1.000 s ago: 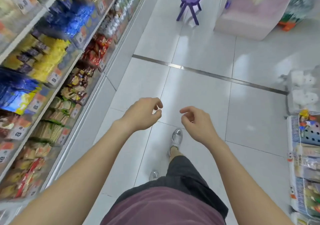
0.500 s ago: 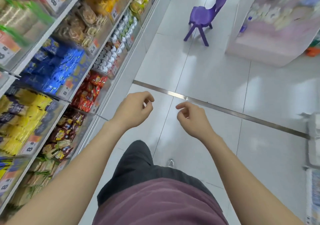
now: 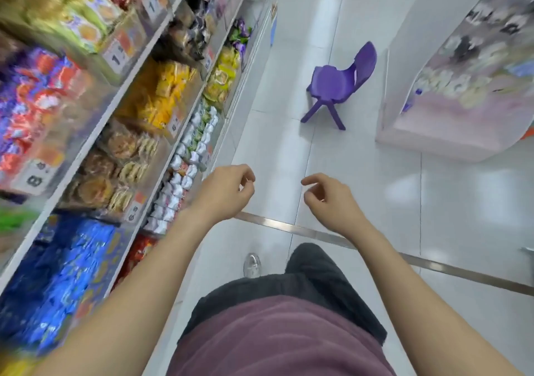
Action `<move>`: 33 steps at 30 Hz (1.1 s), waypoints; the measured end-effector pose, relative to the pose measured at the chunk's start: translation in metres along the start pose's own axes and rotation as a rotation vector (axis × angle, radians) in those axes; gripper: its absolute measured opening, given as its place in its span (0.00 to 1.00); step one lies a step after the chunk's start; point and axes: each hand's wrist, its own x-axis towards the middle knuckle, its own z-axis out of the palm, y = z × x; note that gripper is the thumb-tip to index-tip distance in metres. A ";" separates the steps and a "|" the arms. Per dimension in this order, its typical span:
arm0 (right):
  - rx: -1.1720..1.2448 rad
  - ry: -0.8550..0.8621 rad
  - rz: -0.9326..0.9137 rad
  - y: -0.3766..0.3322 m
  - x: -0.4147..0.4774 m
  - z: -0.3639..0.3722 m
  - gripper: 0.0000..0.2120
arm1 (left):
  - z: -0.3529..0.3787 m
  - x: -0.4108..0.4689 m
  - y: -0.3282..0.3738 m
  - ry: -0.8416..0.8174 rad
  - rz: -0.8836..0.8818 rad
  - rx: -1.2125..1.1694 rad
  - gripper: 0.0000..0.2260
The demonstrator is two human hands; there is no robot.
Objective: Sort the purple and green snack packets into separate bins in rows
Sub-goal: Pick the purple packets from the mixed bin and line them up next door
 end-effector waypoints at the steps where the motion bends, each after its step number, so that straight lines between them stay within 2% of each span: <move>1: 0.003 0.021 0.008 -0.004 0.022 -0.010 0.13 | -0.010 0.029 0.005 -0.023 0.019 0.018 0.08; 6: 0.039 0.096 0.045 -0.006 0.151 -0.061 0.13 | -0.037 0.181 0.019 -0.113 0.064 0.066 0.08; 11: 0.067 0.163 0.047 -0.012 0.300 -0.118 0.13 | -0.060 0.332 0.042 -0.125 0.062 0.088 0.08; 18: 0.028 0.027 -0.028 -0.065 0.481 -0.194 0.13 | -0.119 0.492 0.055 -0.058 -0.047 0.056 0.08; 22: -0.026 -0.032 -0.071 -0.094 0.588 -0.224 0.13 | -0.139 0.572 0.034 0.012 -0.152 0.003 0.10; 28: -0.098 -0.097 -0.092 -0.130 0.758 -0.248 0.14 | -0.169 0.725 -0.005 0.071 -0.189 -0.031 0.11; 33: -0.162 -0.156 -0.119 -0.180 0.882 -0.271 0.14 | -0.212 0.837 -0.022 0.043 -0.239 -0.070 0.11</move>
